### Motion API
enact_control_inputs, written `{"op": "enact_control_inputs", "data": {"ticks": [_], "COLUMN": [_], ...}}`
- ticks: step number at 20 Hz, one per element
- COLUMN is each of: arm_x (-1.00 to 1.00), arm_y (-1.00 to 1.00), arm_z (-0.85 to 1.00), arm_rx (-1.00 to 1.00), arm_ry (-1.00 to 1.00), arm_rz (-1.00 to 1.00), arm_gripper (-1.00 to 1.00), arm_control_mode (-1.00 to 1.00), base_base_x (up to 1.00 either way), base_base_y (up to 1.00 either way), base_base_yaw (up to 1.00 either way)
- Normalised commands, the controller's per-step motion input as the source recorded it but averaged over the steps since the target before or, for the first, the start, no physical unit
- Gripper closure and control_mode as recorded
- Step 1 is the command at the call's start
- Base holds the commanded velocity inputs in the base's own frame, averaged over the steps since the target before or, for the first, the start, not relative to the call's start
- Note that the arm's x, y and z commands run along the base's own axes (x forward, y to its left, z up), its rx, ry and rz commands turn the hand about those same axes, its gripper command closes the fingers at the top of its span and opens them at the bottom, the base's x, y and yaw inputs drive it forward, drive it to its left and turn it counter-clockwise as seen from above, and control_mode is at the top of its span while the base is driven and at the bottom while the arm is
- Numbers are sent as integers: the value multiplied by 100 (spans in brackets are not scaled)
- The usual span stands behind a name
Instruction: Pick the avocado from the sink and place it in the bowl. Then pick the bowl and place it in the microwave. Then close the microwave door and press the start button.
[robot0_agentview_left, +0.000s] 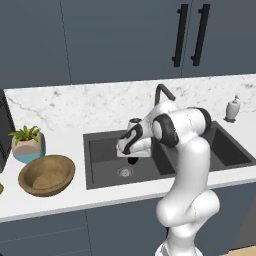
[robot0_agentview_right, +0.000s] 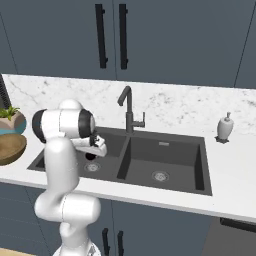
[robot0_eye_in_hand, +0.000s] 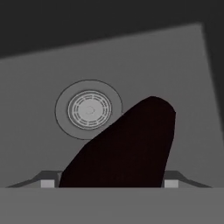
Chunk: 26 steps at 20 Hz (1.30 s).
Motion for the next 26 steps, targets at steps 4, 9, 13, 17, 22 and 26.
{"op": "enact_control_inputs", "data": {"ticks": [4,9,13,17,22,26], "arm_x": [-57,-55,-64,-63,-45,-54], "arm_y": [11,6,17,41,57,38], "arm_z": [100,100,100,72,44,44], "arm_rx": [0,0,0,2,5,13], "arm_ry": [-3,-6,-5,0,3,0], "arm_rz": [0,0,0,8,14,16], "arm_gripper": [100,100,100,100,100,100], "arm_control_mode": [-100,-100,-100,-100,-100,-100], "base_base_x": [0,0,0,0,0,0], "base_base_y": [0,0,0,0,0,0], "base_base_yaw": [0,0,0,0,0,0]}}
